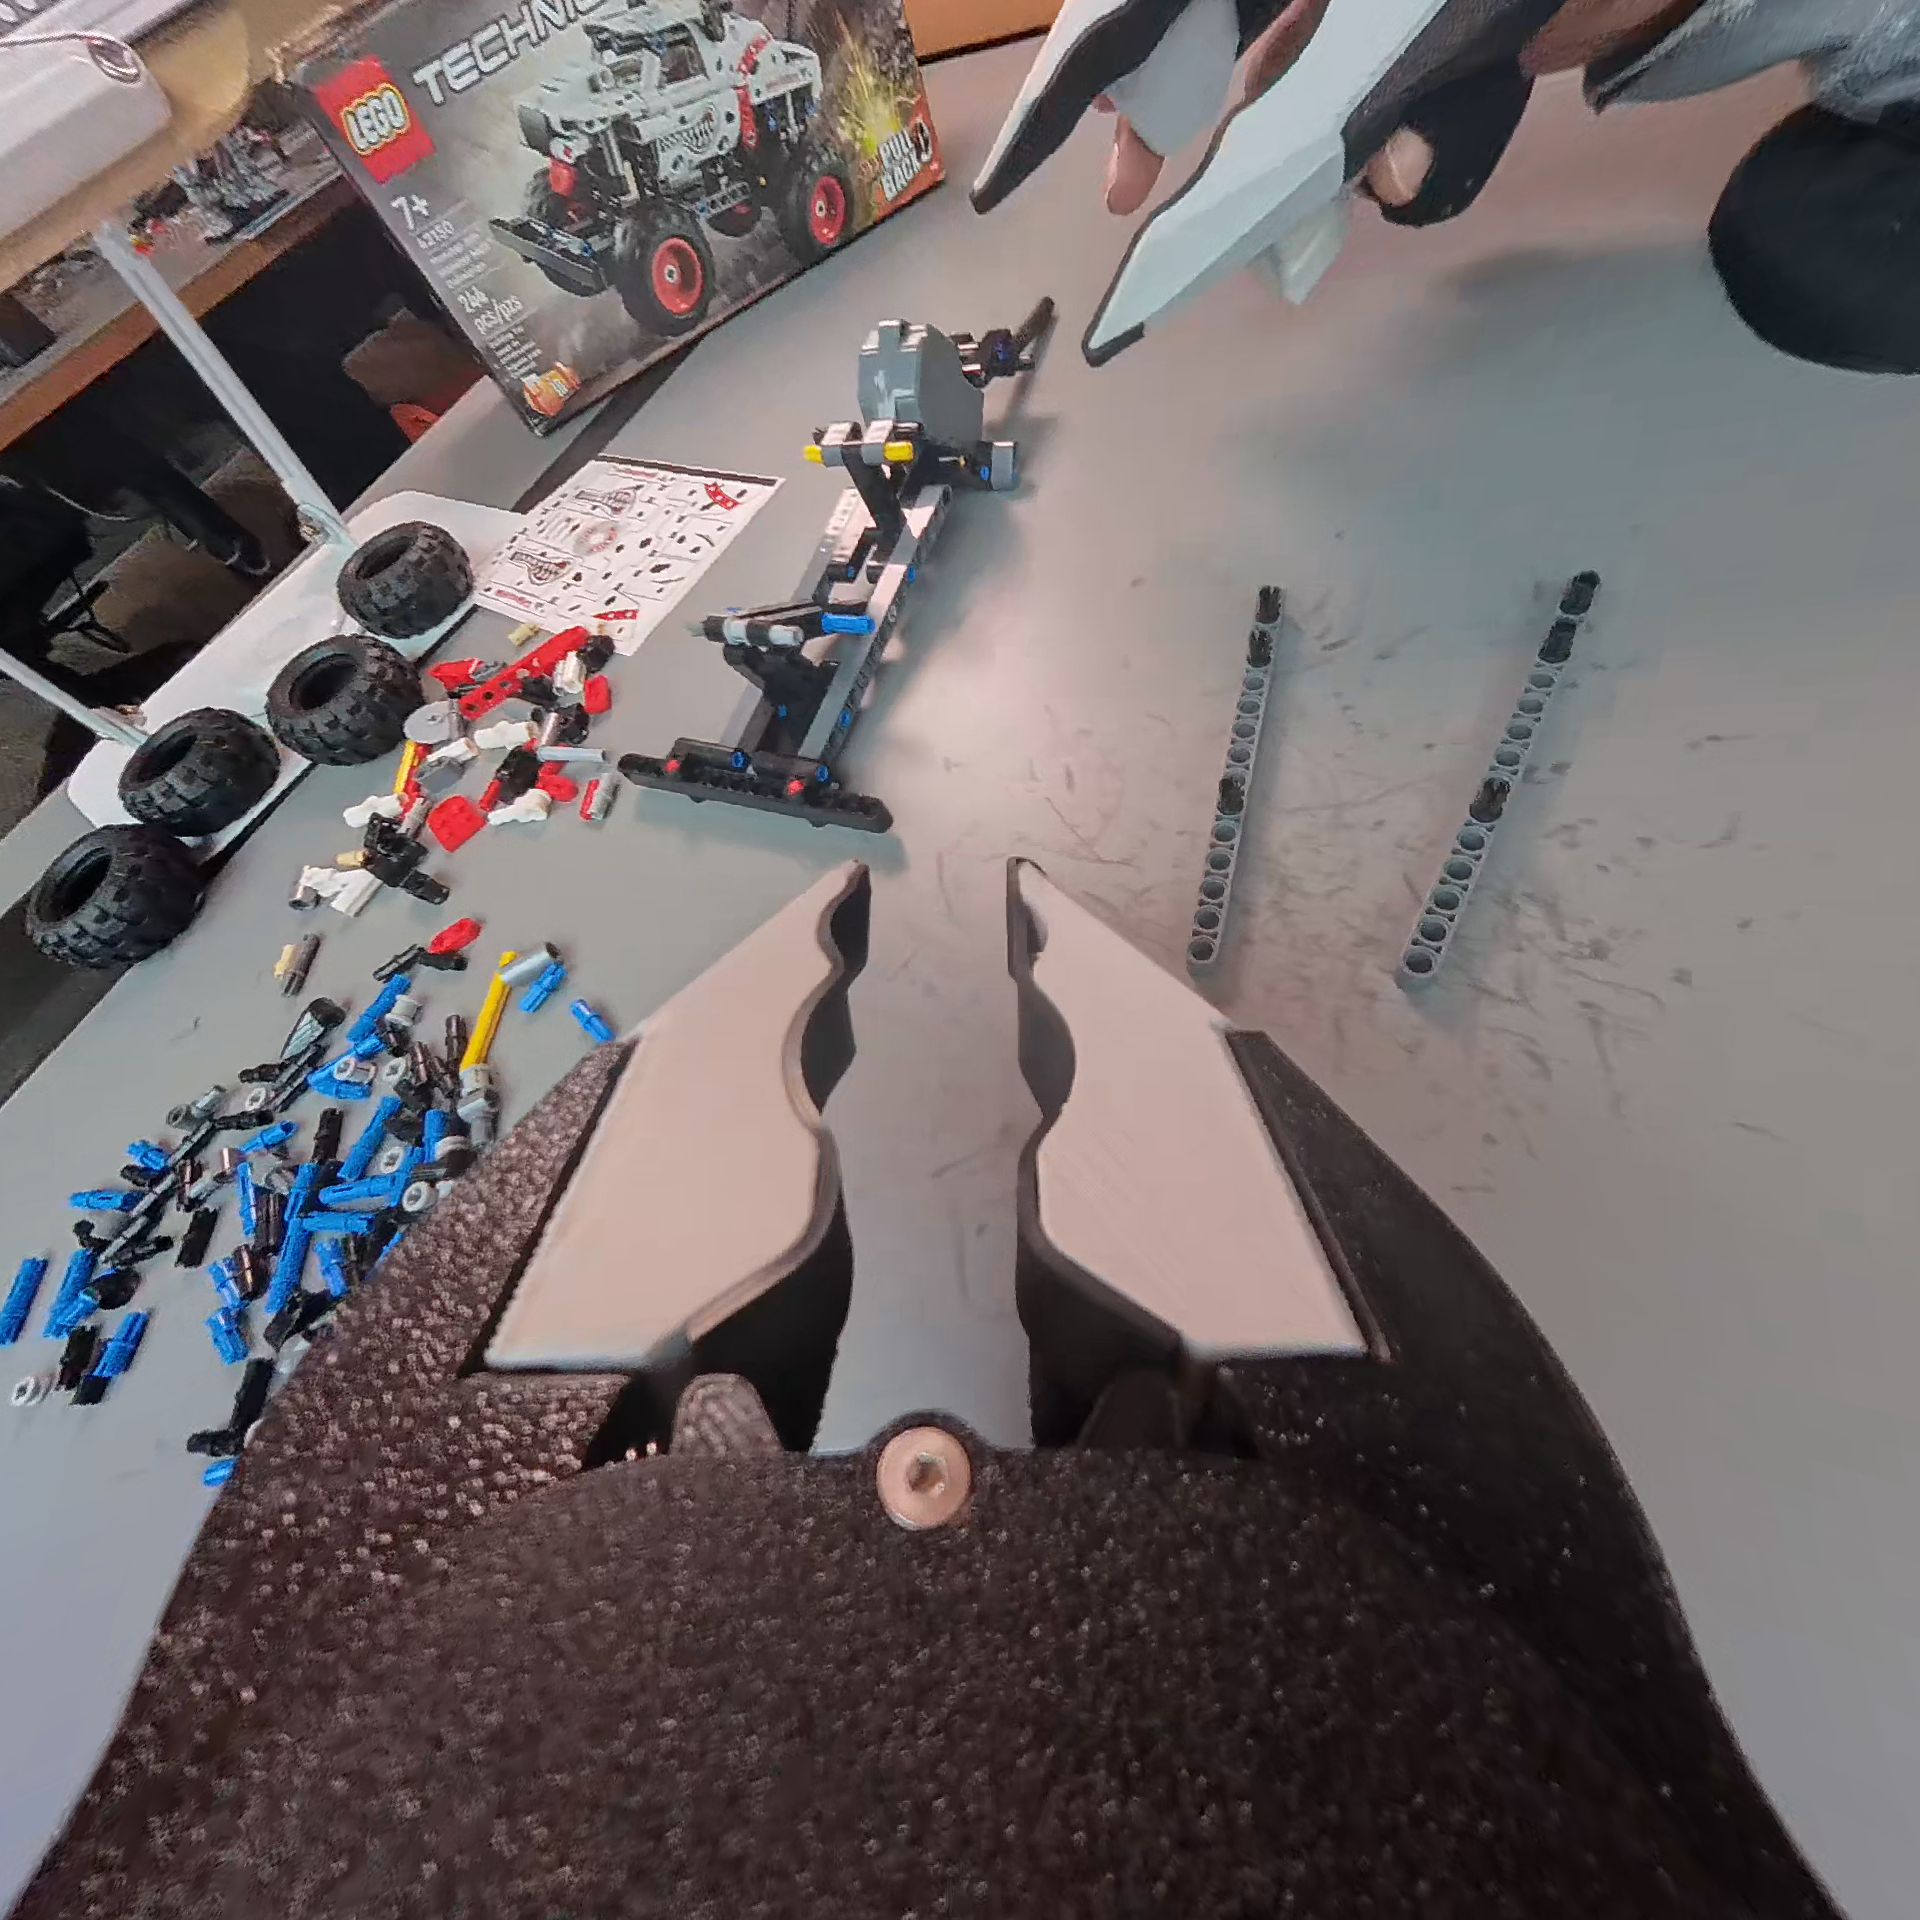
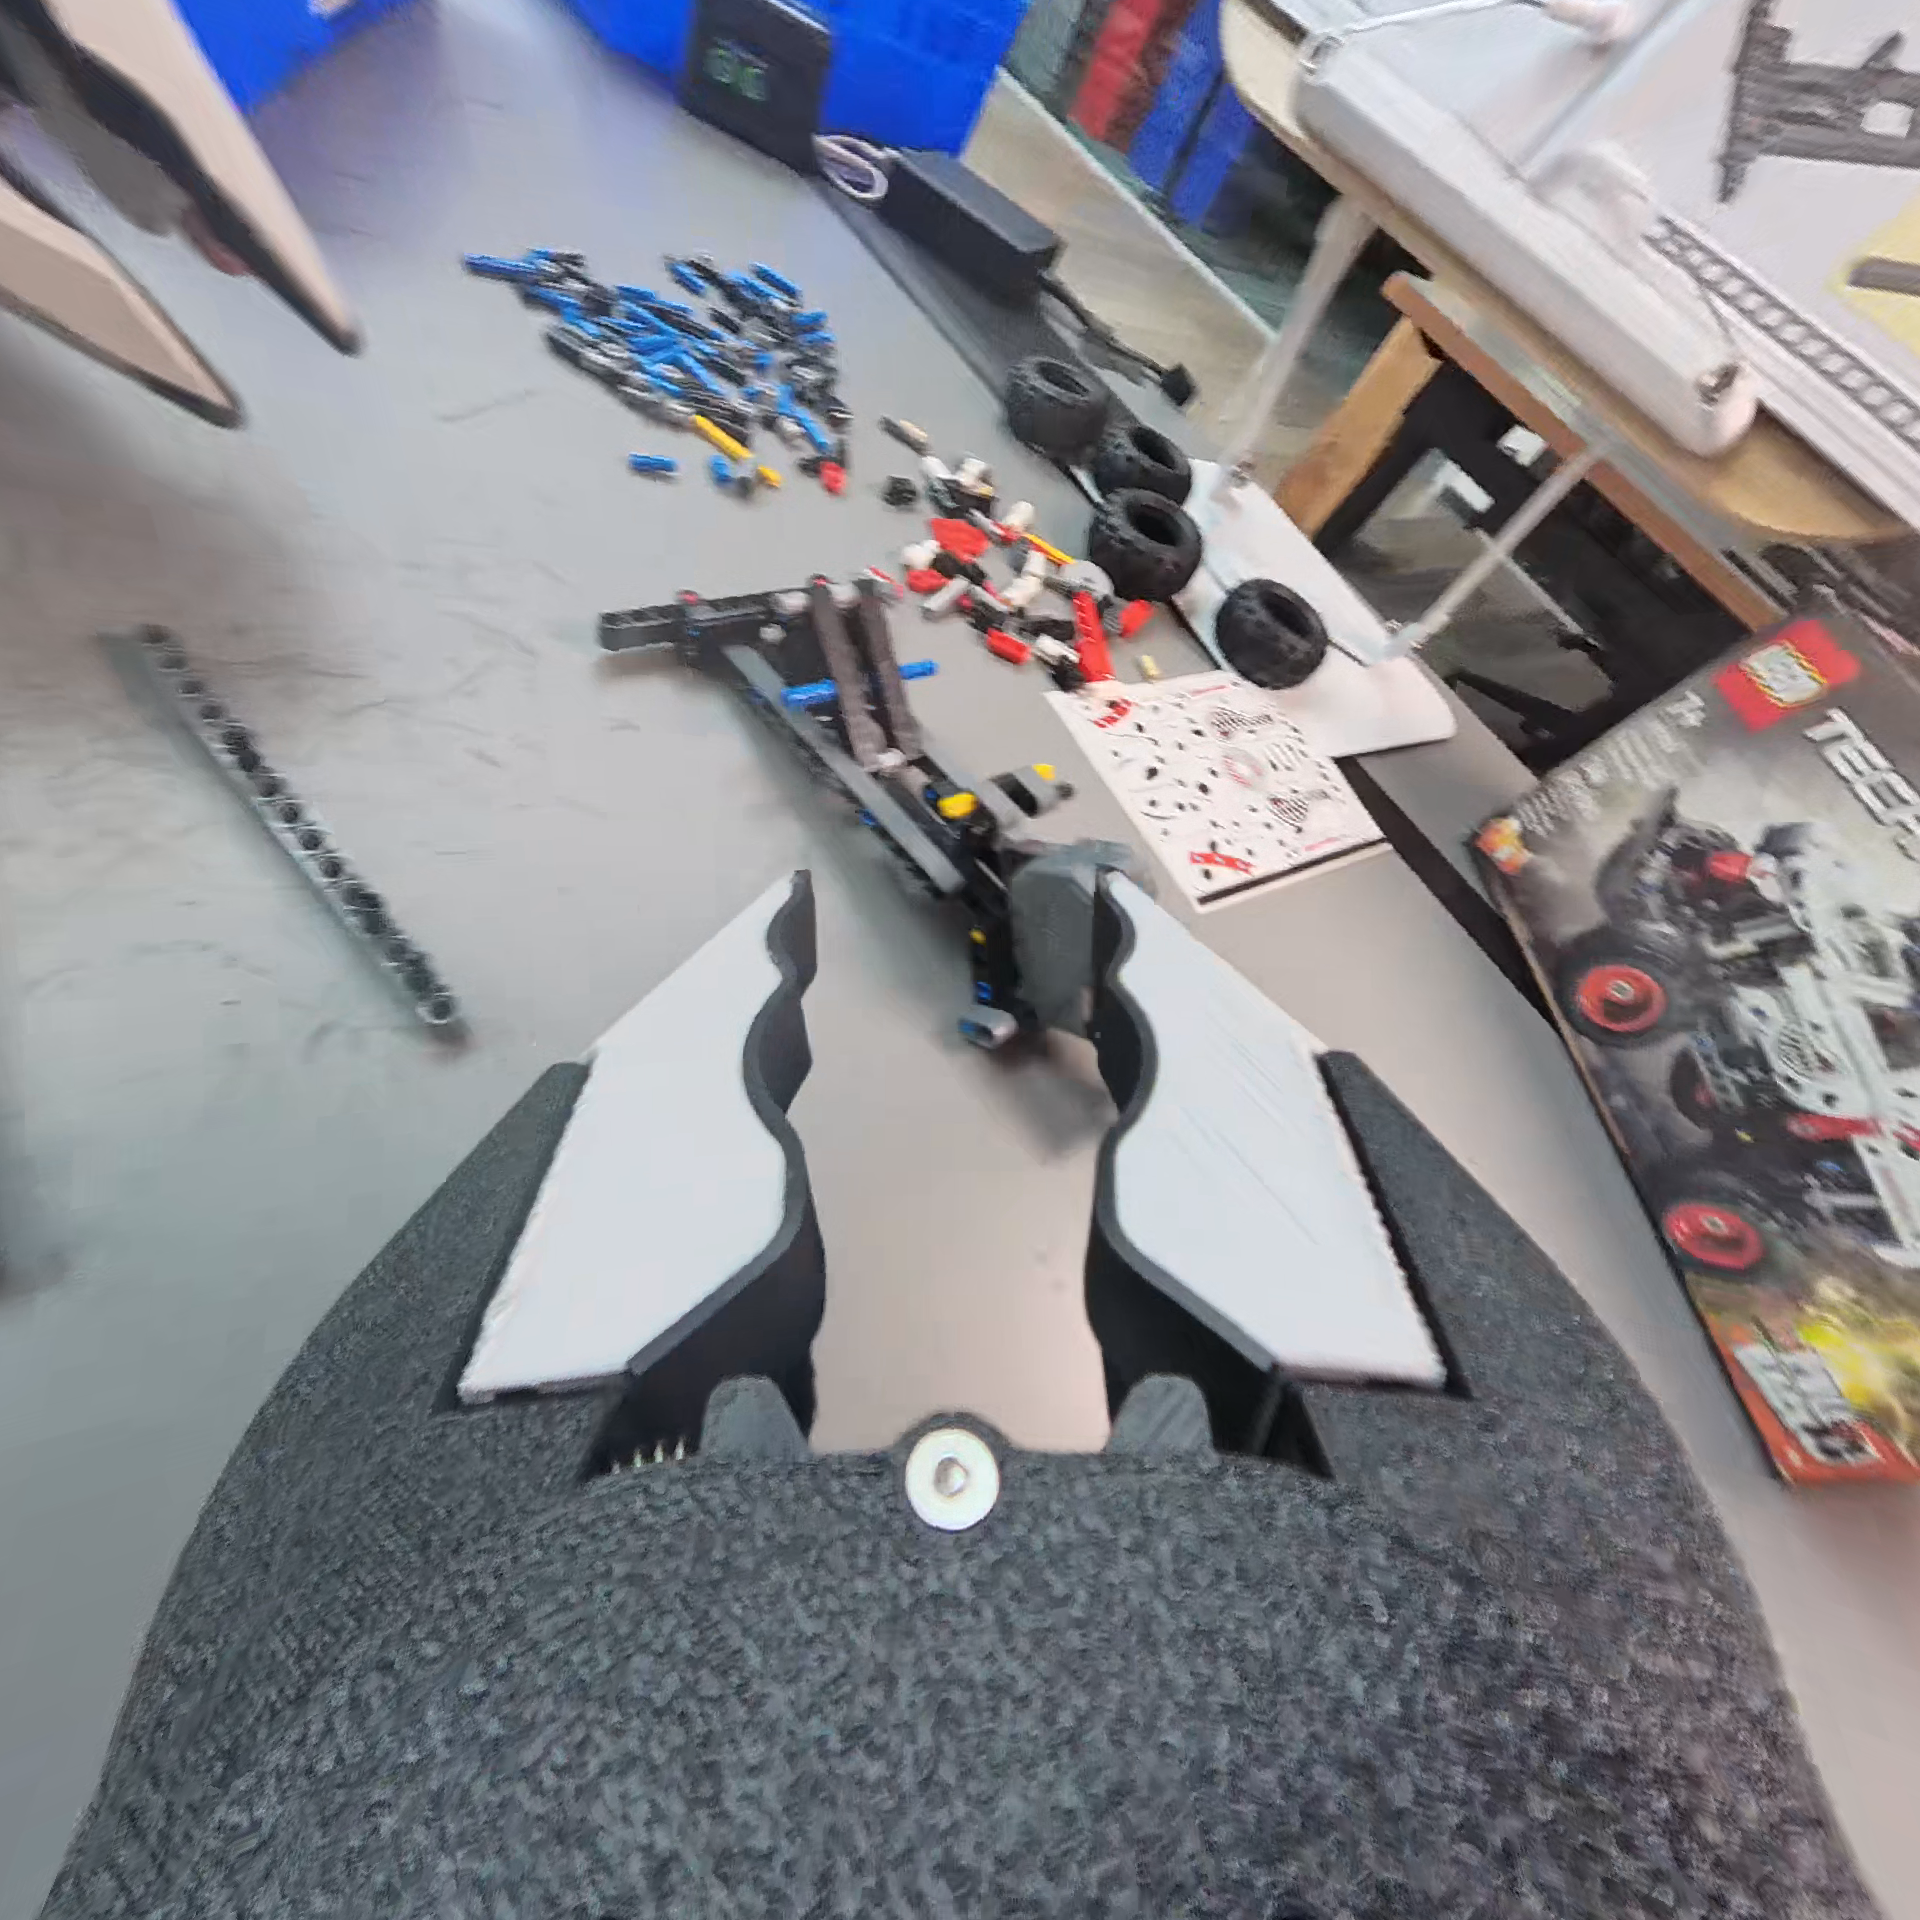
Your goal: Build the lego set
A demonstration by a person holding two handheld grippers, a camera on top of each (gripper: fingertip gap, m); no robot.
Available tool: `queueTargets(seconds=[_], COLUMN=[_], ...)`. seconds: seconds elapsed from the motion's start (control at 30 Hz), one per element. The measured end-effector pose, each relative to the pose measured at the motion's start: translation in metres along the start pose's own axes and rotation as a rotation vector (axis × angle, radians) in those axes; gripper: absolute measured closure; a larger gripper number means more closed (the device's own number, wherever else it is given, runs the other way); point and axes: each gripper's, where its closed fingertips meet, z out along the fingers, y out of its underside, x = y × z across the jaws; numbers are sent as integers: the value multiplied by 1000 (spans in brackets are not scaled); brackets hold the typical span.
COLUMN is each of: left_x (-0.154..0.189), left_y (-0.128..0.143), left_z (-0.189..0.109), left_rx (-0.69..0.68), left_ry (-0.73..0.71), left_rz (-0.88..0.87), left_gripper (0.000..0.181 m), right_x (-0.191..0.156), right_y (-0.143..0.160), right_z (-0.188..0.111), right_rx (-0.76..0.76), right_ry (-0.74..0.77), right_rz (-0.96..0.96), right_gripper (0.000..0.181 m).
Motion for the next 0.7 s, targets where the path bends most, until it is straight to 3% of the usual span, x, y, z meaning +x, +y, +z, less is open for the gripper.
queueTargets(seconds=[0.1, 0.2, 0.27, 0.37, 0.43, 0.57, 0.7], left_x=[-7, -12, -13, -12, -11, -10, -11], left_y=[-4, -6, -5, -4, -3, -2, -3], left_z=[-4, -6, -5, -3, -2, -1, -1], left_rx=[34, 49, 45, 33, 27, 18, 24], left_ry=[-16, -29, -34, -33, -33, -31, -31], left_rz=[-39, -67, -75, -69, -62, -56, -58], left_gripper=[152, 152, 152, 152, 152, 152, 152], right_x=[28, 30, 27, 25, 17, -5, -27], right_y=[22, 36, 38, 43, 42, 32, 28], right_z=[9, 30, 45, 64, 73, 73, 63], right_rx=[-78, -173, -211, -281, -289, -279, -280], right_ry=[94, 25, -35, -119, -201, -313, -315], right_rz=[13, 16, -1, -44, -53, -124, -229], right_gripper=[104, 82, 80, 87, 119, 134, 133])
